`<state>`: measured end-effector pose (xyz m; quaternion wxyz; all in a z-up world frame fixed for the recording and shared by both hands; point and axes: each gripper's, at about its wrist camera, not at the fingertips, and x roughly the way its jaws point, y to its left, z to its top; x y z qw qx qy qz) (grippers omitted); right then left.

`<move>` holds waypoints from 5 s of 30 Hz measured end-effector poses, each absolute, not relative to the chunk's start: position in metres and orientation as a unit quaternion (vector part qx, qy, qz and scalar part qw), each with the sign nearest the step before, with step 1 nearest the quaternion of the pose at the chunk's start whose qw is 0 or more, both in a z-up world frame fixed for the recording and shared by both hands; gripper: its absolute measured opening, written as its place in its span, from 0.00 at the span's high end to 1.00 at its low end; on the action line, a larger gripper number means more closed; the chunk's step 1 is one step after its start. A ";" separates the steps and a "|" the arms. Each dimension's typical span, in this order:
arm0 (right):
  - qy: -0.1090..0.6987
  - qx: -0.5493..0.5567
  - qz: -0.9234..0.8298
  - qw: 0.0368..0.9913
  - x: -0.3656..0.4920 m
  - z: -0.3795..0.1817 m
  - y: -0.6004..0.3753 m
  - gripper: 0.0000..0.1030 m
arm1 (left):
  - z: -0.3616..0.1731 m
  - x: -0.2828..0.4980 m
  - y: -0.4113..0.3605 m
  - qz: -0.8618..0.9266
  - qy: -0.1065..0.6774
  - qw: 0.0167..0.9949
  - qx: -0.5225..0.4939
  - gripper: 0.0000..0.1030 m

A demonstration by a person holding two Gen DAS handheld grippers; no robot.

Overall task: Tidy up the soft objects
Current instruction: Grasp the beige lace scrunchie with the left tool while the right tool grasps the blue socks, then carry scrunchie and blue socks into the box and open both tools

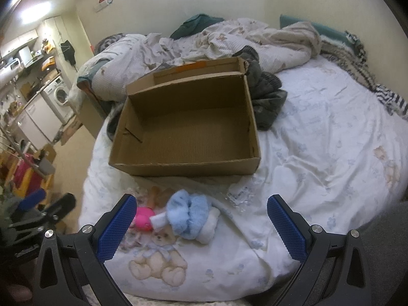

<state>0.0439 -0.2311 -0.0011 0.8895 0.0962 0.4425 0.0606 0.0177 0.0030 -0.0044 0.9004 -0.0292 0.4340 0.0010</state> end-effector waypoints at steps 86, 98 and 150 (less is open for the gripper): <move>0.472 0.199 0.160 0.844 0.148 -0.023 -0.266 0.69 | -0.006 0.160 -0.007 -0.062 0.476 0.877 -0.027 0.91; 0.507 0.164 0.107 0.839 0.173 -0.070 -0.263 0.69 | -0.056 0.180 -0.016 -0.076 0.484 0.871 -0.037 0.91; 0.478 0.170 0.071 0.859 0.167 -0.059 -0.266 0.00 | -0.052 0.166 -0.004 -0.043 0.461 0.885 -0.038 0.34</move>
